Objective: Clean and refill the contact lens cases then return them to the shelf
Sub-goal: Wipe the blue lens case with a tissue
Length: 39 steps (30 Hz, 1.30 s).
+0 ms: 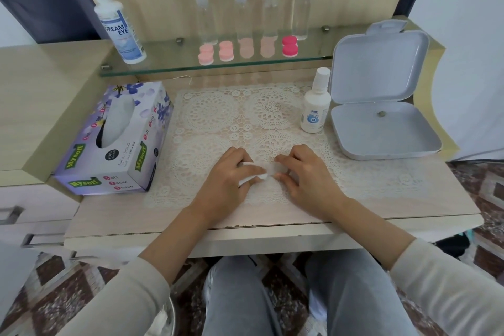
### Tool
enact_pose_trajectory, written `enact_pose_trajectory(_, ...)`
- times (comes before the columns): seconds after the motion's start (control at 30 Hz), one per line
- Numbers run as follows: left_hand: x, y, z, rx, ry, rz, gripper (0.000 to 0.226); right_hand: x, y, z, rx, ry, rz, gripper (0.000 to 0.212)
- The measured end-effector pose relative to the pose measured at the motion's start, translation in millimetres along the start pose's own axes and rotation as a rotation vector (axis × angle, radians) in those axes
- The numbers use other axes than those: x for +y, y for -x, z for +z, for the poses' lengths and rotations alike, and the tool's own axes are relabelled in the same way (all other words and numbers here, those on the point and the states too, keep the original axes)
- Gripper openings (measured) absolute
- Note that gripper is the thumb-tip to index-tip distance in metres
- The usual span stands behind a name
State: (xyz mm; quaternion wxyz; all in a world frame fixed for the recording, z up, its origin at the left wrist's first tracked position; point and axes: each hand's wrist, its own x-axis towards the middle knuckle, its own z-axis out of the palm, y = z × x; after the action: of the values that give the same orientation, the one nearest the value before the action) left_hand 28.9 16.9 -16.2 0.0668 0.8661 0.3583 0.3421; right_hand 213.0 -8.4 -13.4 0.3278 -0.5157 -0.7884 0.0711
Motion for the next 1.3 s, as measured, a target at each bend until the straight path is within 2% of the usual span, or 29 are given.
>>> enact_pose_trajectory(0.17,1.5,0.9,1.3,0.004,-0.063,0.038,0.011,0.0,-0.6,0.5,0.001,0.000,-0.013,0.024)
enact_pose_trajectory(0.37,-0.3,3.0,1.3,0.009,-0.074,0.057,0.019,0.2,-0.4,0.7,0.021,-0.001,-0.005,0.025)
enact_pose_trajectory(0.63,0.9,0.6,1.1,-0.003,-0.078,0.048,0.012,-2.1,-0.6,-0.6,0.001,0.012,-0.010,0.022)
enact_pose_trajectory(0.9,4.7,1.0,-1.2,-0.035,-0.122,0.018,0.027,-0.7,-0.2,1.0,0.035,0.019,0.014,0.024)
enact_pose_trajectory(1.03,4.1,-0.1,-1.5,-0.029,-0.078,0.007,0.024,-0.4,0.2,0.8,0.024,0.015,0.011,0.022)
enact_pose_trajectory(1.3,6.6,-1.8,-0.8,-0.030,-0.170,0.010,0.022,0.5,0.0,1.5,0.033,-0.002,0.009,0.026)
